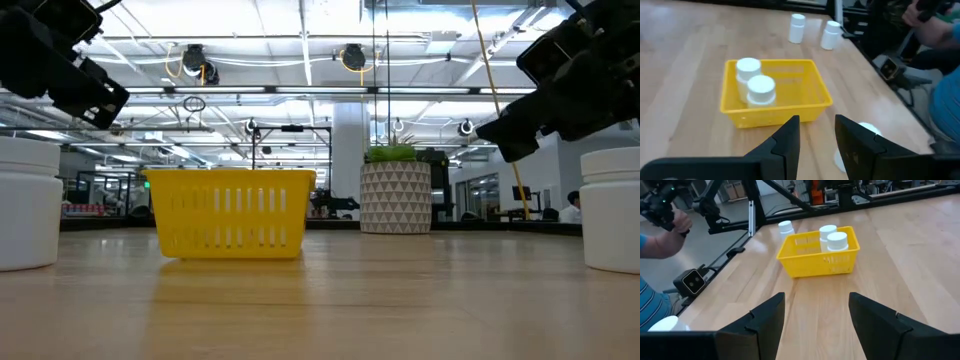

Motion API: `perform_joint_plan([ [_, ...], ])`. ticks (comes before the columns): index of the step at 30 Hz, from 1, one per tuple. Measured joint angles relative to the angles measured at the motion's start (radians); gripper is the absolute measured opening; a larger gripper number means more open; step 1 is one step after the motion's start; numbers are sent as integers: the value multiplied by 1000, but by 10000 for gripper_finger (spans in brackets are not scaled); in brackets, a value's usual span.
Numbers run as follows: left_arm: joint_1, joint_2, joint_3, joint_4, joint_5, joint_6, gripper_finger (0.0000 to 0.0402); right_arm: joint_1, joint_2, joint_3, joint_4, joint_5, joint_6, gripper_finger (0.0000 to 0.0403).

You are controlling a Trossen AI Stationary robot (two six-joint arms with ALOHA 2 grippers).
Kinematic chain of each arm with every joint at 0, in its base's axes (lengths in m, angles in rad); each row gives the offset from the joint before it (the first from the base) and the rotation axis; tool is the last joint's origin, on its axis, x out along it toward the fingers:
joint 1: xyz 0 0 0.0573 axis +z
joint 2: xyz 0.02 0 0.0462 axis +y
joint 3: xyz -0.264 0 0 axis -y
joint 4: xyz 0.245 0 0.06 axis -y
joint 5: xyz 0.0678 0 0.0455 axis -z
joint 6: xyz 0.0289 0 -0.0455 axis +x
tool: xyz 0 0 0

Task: Pick and place pill bottles into a basket
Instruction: Put the white pill bottle into the yellow basket

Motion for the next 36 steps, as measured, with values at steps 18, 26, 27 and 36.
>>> perform_joint_plan([
  [18, -115, 444, 328, -211, 5, -20, 184, -2, 1, 2, -22, 75, -8, 212],
  [26, -158, 559, 431, -275, -12, -52, 220, -2, 1, 2, -27, 75, -8, 212],
  [27, -170, 580, 438, -278, -23, -54, 220, -2, 1, 2, -31, 75, -8, 212],
  [36, -260, 655, 468, -273, -104, -76, 220, -2, 1, 2, -38, 75, -2, 212],
])
